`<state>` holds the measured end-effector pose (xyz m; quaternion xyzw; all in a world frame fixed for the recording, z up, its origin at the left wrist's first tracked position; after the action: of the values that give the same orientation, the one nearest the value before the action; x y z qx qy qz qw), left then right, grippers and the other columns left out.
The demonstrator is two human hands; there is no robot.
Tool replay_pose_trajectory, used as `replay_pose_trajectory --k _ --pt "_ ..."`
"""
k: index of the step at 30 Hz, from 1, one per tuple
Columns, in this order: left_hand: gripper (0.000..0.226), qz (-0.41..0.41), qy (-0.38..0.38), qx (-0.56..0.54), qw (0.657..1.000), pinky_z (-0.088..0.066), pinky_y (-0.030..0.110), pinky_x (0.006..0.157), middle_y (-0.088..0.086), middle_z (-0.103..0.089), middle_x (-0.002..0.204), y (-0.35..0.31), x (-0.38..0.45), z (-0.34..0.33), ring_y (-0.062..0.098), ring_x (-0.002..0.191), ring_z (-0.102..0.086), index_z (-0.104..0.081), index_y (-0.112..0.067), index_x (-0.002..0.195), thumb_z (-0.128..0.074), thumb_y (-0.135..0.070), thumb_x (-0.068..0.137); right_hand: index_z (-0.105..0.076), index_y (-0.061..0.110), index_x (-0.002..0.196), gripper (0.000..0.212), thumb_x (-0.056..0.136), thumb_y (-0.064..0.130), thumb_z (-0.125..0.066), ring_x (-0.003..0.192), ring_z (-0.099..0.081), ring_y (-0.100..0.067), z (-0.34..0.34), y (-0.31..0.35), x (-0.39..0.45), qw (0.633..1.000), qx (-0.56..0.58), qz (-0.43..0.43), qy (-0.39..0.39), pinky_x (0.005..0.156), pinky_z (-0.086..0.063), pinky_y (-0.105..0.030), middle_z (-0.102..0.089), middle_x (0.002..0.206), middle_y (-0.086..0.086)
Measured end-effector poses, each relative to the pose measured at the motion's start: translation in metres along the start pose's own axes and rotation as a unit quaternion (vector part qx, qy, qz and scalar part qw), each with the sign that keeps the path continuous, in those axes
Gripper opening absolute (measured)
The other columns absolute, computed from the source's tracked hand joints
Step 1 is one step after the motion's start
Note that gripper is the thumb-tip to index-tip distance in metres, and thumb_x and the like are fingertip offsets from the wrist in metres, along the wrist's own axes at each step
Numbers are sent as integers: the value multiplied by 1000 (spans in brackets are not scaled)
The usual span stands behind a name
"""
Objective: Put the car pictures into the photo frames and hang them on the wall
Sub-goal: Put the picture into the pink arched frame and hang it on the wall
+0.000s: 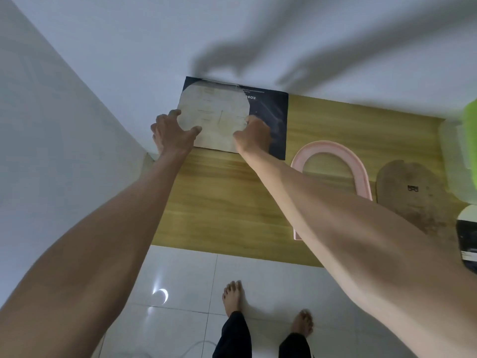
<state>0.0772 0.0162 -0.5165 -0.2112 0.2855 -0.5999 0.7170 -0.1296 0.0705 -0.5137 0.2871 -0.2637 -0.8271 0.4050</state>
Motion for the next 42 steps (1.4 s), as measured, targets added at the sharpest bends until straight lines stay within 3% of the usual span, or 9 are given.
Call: replay_pose_trajectory --k 8,16,18,20,23,27,31,36,42 --pt "66 -8 -4 -15 1000 -40 34 104 13 -52 137 6 8 -4 28 129 -48 -55 -11 138 -80 -27 80 -58 8 131 45 87 -1 -61 106 -66 -25 -4 -1 10 997 61 -50 -18 81 -60 -34 -67 121 -9" --pt "66 -30 -25 -15 999 -41 30 99 9 -50 133 8 7 -1 26 126 -48 -57 -11 136 -82 -28 77 -60 20 134 49 91 -4 -58 81 -63 -8 -4 5 9 991 130 -24 -5 50 -42 -9 -65 127 -4" --pt "64 -34 -33 -2 999 -41 33 102 8 -50 136 7 5 0 26 128 -45 -58 -11 136 -81 -30 78 -61 19 135 53 91 -8 -54 94 -63 -11 -2 8 7 990 144 -8 1 55 -44 -4 -63 131 -4" --pt "61 -33 -46 7 998 -42 38 106 7 -51 137 6 3 2 27 130 -44 -59 -14 135 -77 -34 80 -60 17 138 56 90 -10 -50 119 -60 -16 -1 11 5 986 166 7 8 78 -48 -4 -61 137 -4" --pt "60 -34 -64 -2 997 -40 42 108 7 -52 136 3 0 9 27 130 -45 -59 -18 134 -73 -43 82 -58 12 141 58 89 -13 -46 136 -50 -16 2 17 1 978 204 31 19 113 -40 -22 -59 143 -2" --pt "59 -59 -57 -83 993 -49 38 98 7 -52 126 -4 -2 19 25 117 -56 -59 -21 133 -76 -38 80 -56 12 143 64 86 -15 -41 134 -50 -14 16 17 -2 972 234 26 8 113 -41 -27 -58 144 -1" --pt "52 -70 6 -150 986 -56 27 79 6 -61 119 -16 -6 17 24 102 -64 -66 -23 125 -80 -20 76 -54 13 144 69 85 -17 -35 141 -44 -14 40 6 -6 970 240 20 -1 83 -35 8 -54 148 -1" --pt "59 -97 100 -189 972 -57 25 84 5 -61 120 -53 -32 -7 20 105 -61 -63 -10 131 -81 -7 75 -52 15 146 74 82 -15 -31 143 -41 -17 78 -26 -13 975 222 12 -32 100 -31 -10 -52 149 -2" --pt "72 -95 146 -198 964 -54 28 94 12 -60 134 -93 -82 -56 24 117 -60 -53 -3 141 -81 1 75 -49 12 148 73 83 -18 -33 143 -41 -18 127 -93 -35 972 217 -39 -75 109 -29 -16 -49 152 -4"
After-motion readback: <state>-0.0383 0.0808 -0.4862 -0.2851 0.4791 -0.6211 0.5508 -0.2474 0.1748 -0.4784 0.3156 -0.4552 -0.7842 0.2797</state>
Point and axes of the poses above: each hand's wrist, its own x-axis towards the middle knuckle, its own z-axis out of the back of the hand, y = z × x, the point moved 7 cm from there along x, towards the middle knuckle
